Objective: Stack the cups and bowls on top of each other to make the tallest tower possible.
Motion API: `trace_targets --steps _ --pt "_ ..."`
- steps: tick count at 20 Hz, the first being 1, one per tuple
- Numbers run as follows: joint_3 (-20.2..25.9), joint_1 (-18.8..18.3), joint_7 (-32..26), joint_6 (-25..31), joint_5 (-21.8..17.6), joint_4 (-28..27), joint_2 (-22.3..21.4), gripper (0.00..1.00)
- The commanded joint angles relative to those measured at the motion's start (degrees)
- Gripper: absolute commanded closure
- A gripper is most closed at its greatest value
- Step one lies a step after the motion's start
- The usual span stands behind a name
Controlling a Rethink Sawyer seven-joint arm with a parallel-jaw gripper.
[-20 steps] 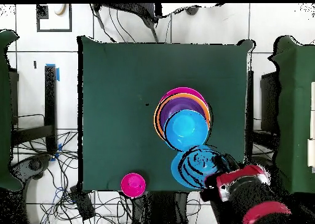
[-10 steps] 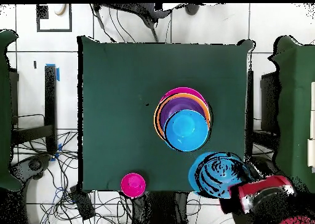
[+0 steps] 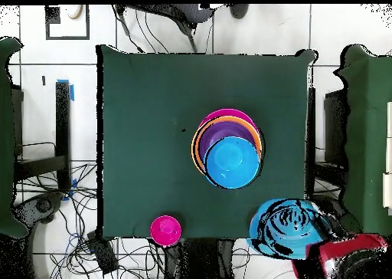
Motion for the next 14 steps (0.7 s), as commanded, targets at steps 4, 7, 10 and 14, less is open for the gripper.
trace_targets --steps 4,7,10,14 --pt "-5.8 -0.5 -1.9 3.0 0.3 4.7 0.4 1.00" --pt "-6.0 -0.7 -3.9 3.1 1.0 4.9 0.5 1.00" --pt "-6.1 -0.3 -4.3 0.4 2.3 5.8 0.9 1.00" --pt "-6.2 0.0 -5.5 0.4 3.7 6.2 0.9 1.00"
